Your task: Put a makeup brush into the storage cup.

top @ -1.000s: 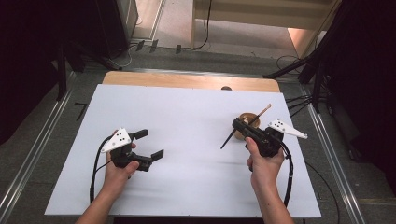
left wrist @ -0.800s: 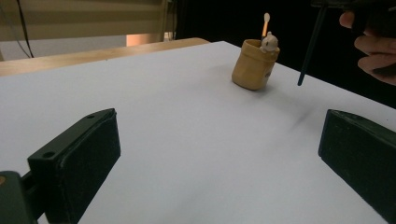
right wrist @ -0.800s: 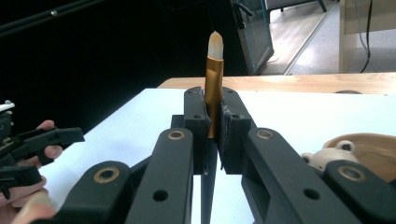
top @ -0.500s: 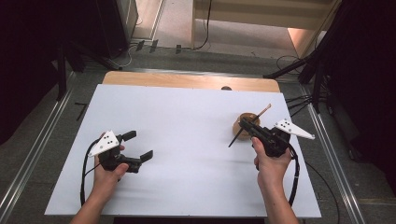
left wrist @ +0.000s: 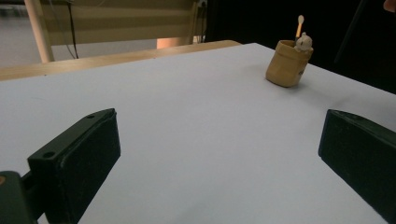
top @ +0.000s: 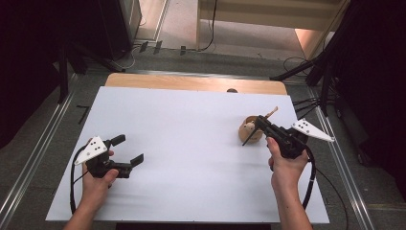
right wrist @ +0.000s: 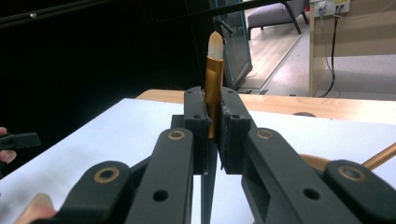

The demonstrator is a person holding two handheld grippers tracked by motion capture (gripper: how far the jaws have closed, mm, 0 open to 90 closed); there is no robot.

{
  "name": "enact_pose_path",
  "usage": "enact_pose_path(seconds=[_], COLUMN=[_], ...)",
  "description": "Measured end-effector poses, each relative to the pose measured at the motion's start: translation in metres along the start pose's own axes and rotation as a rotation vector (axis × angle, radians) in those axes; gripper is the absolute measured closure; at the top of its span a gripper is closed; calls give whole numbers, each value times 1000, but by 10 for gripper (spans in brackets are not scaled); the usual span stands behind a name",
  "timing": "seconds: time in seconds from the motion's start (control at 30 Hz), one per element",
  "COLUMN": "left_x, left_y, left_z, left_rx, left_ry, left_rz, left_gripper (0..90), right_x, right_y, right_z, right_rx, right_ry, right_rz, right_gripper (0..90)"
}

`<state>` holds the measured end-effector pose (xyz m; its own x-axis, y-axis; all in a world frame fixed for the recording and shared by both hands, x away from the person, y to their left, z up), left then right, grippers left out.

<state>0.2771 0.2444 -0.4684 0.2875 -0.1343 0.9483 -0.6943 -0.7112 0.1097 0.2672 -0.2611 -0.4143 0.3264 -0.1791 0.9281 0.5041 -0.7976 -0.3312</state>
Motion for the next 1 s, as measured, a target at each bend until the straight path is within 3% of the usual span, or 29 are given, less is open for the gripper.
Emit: enact_pose_path(seconds=[1.0], left_x=[-9], left_y=[-17], left_z=[-30], left_rx=[65], left_ry=[1], left_rz=[-24], left_gripper=[0], right_x=[22], right_y=[23], right_z=[-8], right_rx=[-118], right_ry=[63], right_rz=[-92], right_gripper=[849])
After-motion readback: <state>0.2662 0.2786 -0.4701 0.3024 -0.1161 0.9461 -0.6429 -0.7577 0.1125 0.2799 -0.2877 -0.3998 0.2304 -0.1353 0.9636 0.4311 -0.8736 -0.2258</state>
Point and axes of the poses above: each handheld gripper's, and its own axes: z roughly forward along the jaws, x roughly out of its top, y roughly to its right, the point moved 1 cm from there along z, roughly forward along the jaws, and after that the axes turned 3 degrees about x, right-handed, at the moved point
